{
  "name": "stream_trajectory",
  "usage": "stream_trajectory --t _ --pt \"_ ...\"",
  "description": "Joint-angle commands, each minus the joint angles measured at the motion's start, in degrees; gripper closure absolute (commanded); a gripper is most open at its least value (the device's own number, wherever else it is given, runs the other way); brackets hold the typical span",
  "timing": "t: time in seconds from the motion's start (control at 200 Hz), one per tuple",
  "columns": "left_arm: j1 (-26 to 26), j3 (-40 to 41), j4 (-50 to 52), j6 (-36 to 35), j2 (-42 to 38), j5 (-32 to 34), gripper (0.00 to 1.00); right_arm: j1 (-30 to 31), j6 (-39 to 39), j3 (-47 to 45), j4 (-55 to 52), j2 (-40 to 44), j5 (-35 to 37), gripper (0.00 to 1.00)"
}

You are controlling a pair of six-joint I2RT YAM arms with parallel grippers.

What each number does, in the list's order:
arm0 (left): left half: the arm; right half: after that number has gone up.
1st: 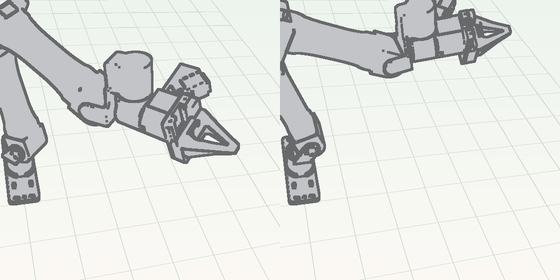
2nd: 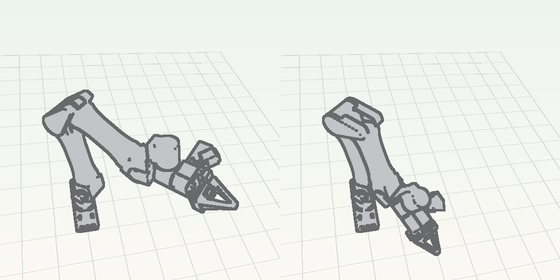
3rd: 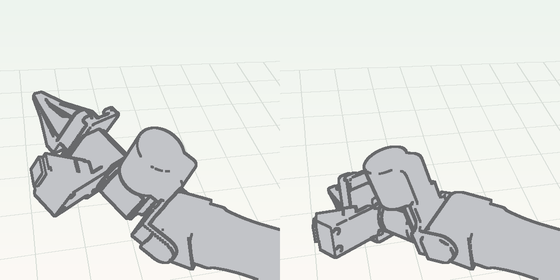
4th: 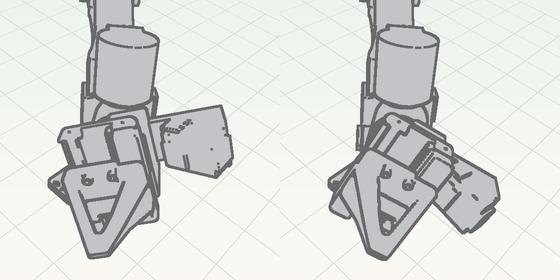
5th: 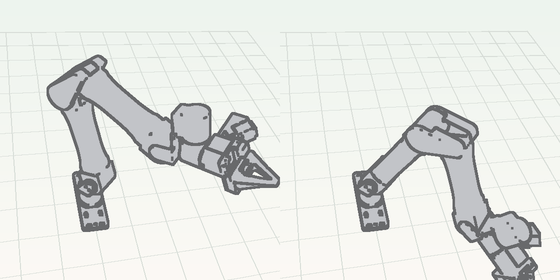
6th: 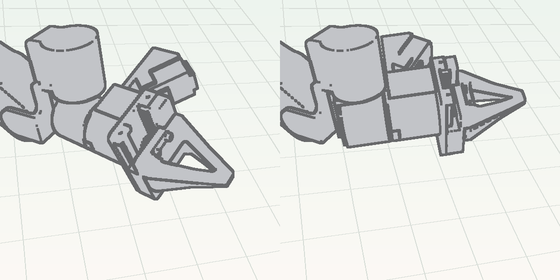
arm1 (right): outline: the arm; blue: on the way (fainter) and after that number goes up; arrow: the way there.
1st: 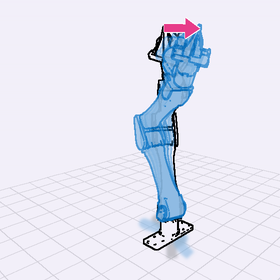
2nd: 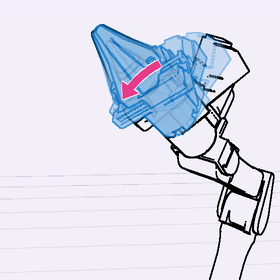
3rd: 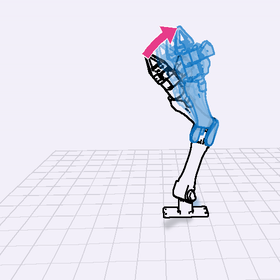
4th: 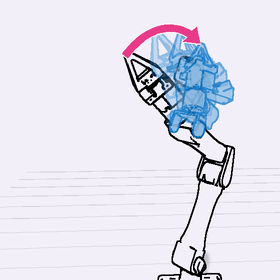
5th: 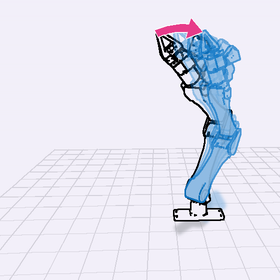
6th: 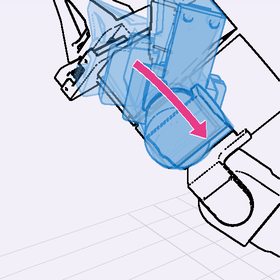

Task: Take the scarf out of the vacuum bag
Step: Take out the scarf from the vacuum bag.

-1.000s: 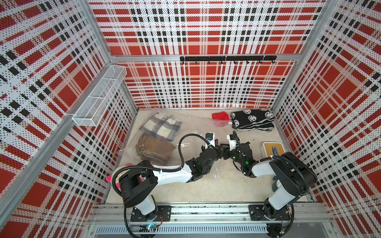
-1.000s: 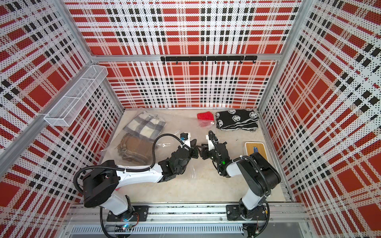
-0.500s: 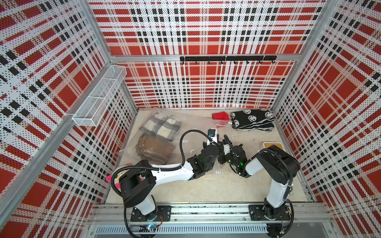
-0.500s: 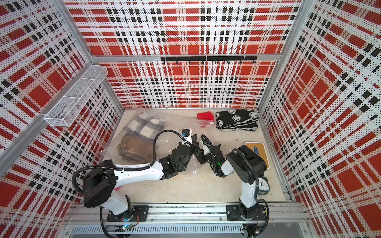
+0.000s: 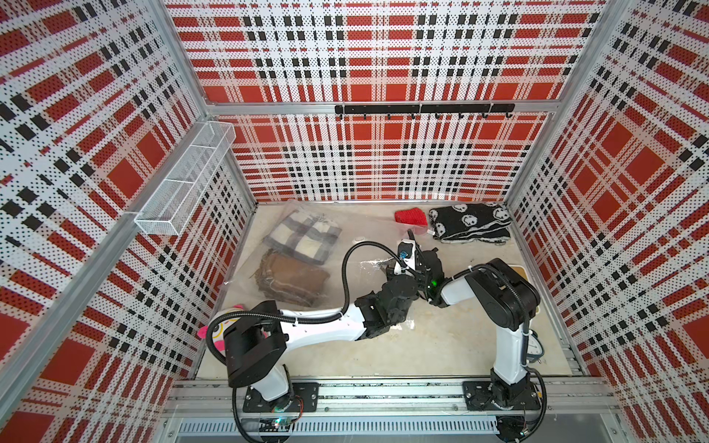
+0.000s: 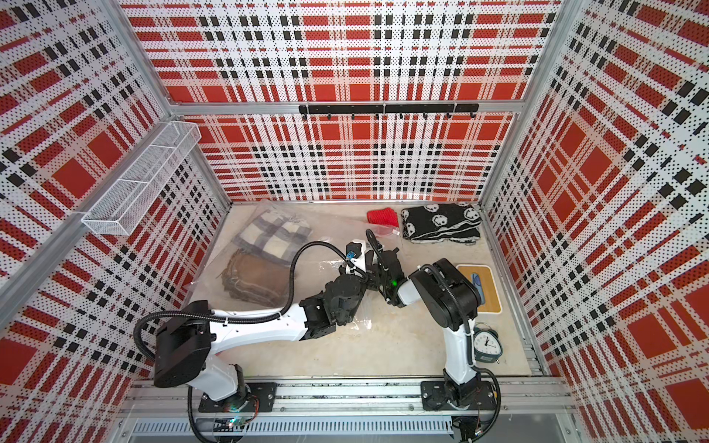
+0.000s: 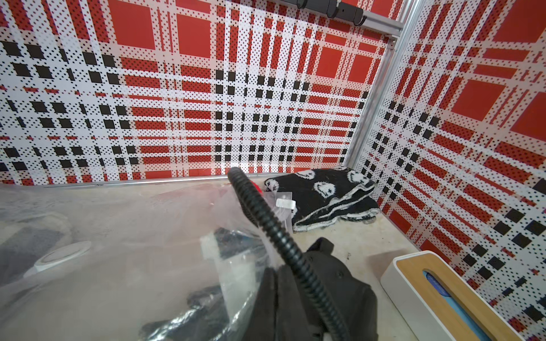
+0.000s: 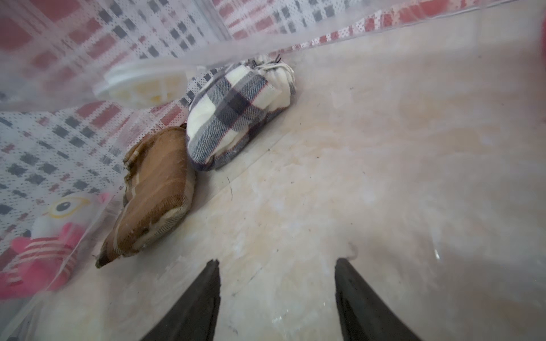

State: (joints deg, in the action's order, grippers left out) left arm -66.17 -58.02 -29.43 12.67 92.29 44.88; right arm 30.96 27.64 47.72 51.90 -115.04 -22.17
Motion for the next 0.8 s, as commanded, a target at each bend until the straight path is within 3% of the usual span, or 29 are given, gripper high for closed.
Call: stream_trajectory --t 0.0,0.2,0.336,0.411,0.586,0.797 --pt "-1.3 -2.1 -1.2 -1.7 -1.6 -0.5 1.00 1.4 2.8 3.0 -0.3 -2.1 -0.9 0.34" --pt "-0.2 -1.8 -1.3 -2.3 -2.0 0.0 1.00 3.0 8.8 7.4 0.5 -4.8 1.7 0.33" --pt "5.0 -3.1 0.7 0.0 -2.8 -7.0 1.00 3.3 9.7 2.7 6.1 -4.3 2.9 0.33" --pt "6.3 -4.0 1.3 -0.4 -3.1 -6.5 1.00 3.4 8.9 -1.7 9.4 -3.2 4.0 0.33" --pt "5.3 -6.2 1.7 -4.3 -3.2 -1.5 1.00 4.7 1.9 -3.1 1.7 -2.7 5.7 0.34" --pt "-0.1 -7.2 1.7 -7.8 -2.0 2.2 1.00 5.8 -0.6 4.7 -6.1 -4.2 4.8 0.35"
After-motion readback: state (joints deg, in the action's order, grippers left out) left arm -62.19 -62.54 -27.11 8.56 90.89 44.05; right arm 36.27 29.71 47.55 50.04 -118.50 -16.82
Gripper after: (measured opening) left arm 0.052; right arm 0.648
